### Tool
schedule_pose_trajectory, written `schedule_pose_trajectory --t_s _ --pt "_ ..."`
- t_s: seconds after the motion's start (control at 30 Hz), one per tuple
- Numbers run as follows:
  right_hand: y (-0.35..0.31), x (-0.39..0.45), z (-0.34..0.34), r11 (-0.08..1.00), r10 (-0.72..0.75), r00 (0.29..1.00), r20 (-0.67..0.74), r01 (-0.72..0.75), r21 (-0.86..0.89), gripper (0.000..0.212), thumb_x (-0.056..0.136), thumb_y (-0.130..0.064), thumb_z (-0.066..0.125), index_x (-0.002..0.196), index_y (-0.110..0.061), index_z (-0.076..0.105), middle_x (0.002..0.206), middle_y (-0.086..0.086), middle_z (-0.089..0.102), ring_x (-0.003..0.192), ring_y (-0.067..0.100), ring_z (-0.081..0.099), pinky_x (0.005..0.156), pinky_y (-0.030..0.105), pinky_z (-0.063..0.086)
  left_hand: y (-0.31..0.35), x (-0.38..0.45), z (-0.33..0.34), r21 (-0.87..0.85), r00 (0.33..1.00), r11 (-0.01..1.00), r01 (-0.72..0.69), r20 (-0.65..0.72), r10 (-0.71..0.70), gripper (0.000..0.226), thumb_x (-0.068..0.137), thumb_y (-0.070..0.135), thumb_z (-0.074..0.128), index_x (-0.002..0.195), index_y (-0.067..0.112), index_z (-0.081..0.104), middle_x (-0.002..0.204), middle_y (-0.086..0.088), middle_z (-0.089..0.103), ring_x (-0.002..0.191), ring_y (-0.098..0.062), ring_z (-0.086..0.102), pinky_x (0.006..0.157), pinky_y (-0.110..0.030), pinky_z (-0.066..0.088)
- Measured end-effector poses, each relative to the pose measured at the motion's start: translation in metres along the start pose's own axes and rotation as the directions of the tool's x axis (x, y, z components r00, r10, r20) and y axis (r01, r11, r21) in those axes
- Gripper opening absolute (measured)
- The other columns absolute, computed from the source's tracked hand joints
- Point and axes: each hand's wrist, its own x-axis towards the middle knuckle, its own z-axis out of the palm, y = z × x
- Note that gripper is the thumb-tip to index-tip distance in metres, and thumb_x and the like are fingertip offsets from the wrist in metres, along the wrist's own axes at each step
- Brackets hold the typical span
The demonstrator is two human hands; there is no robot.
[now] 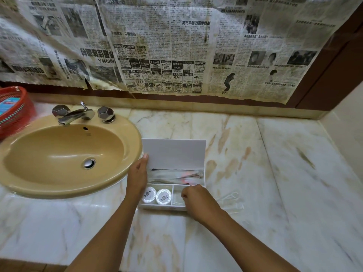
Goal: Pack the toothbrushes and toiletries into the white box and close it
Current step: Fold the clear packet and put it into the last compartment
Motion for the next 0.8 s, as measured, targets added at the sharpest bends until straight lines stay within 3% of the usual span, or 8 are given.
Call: schedule_pose_trajectory --t_s 0.1,0.2,0.3,0.37,0.47,0.63,0.73,0.8 --pt "0.002 -0.003 0.004 0.994 -0.007 1.000 0.004 0.006 0.110 0.018 0.085 0.001 0.047 0.080 -0.005 0.063 0.084 0.010 0.065 0.081 0.025 0.059 0.060 0.026 0.041 0.001 -0.001 0.001 0.004 1.000 1.000 -0.004 -0.002 0.004 0.031 0.104 0.032 0.045 0.088 0.022 0.069 0.094 0.008 0.071 0.088 -0.004 0.064 0.082 -0.018 0.048" --pt "0.004 -0.016 -0.004 0.979 -0.080 0.986 -0.146 0.105 0.175 0.023 0.091 -0.013 0.051 0.107 -0.012 0.069 0.109 0.004 0.068 0.100 0.020 0.061 0.084 0.024 0.043 -0.001 0.001 -0.001 0.034 1.000 0.999 -0.007 -0.003 0.007 0.033 0.104 0.035 0.044 0.089 0.017 0.068 0.093 0.003 0.070 0.088 -0.008 0.063 0.084 -0.022 0.048" --pt "0.014 -0.029 -0.014 0.951 -0.062 0.923 -0.381 0.170 0.257 0.020 0.086 -0.008 0.058 0.100 -0.013 0.071 0.100 0.000 0.069 0.090 0.016 0.063 0.079 0.015 0.040 0.000 0.000 -0.001 0.029 1.000 1.000 -0.010 0.000 0.010 0.032 0.104 0.033 0.044 0.089 0.021 0.070 0.093 0.009 0.071 0.088 -0.004 0.064 0.081 -0.018 0.048" --pt "0.028 -0.033 -0.017 0.956 0.011 0.901 -0.433 0.118 0.270 0.016 0.084 -0.005 0.059 0.092 -0.013 0.070 0.091 -0.001 0.067 0.083 0.014 0.060 0.075 0.017 0.042 0.001 -0.001 0.000 0.034 1.000 0.999 -0.018 0.001 0.018 0.032 0.104 0.032 0.044 0.086 0.025 0.069 0.090 0.012 0.071 0.087 -0.001 0.064 0.080 -0.016 0.048" --pt "0.053 -0.038 -0.017 0.978 0.119 0.924 -0.363 -0.046 0.204 0.017 0.087 -0.007 0.054 0.094 -0.015 0.068 0.094 -0.002 0.063 0.088 0.014 0.057 0.078 0.024 0.047 -0.002 0.001 -0.002 0.043 1.000 0.999 -0.015 0.013 0.014 0.034 0.104 0.036 0.045 0.084 0.021 0.067 0.089 0.009 0.069 0.084 -0.006 0.062 0.082 -0.021 0.048" --pt "0.078 -0.042 -0.006 0.976 0.218 0.972 -0.093 -0.220 -0.006 0.043 0.086 0.001 0.043 0.117 -0.024 0.059 0.117 -0.003 0.055 0.106 0.017 0.051 0.084 0.024 0.041 -0.008 0.004 -0.004 0.089 1.000 0.996 -0.025 0.018 0.024 0.031 0.102 0.044 0.045 0.090 0.018 0.058 0.091 -0.001 0.058 0.085 -0.013 0.053 0.078 -0.027 0.043" --pt "0.079 -0.042 -0.005 0.972 0.232 0.968 -0.095 -0.235 -0.021 0.043 0.087 0.001 0.042 0.117 -0.024 0.059 0.116 -0.002 0.056 0.106 0.018 0.053 0.085 0.025 0.042 -0.009 0.004 -0.005 0.103 1.000 0.994 -0.020 0.016 0.019 0.041 0.092 0.060 0.045 0.090 0.020 0.055 0.091 0.000 0.054 0.084 -0.012 0.051 0.079 -0.031 0.042" --pt "0.080 -0.041 -0.004 0.968 0.246 0.960 -0.132 -0.250 -0.011 0.040 0.087 0.000 0.042 0.112 -0.023 0.062 0.110 -0.001 0.061 0.098 0.019 0.057 0.082 0.026 0.044 -0.009 0.003 -0.005 0.095 1.000 0.995 -0.015 0.007 0.014 0.036 0.096 0.054 0.045 0.090 0.020 0.055 0.090 -0.001 0.055 0.084 -0.013 0.052 0.079 -0.032 0.043"
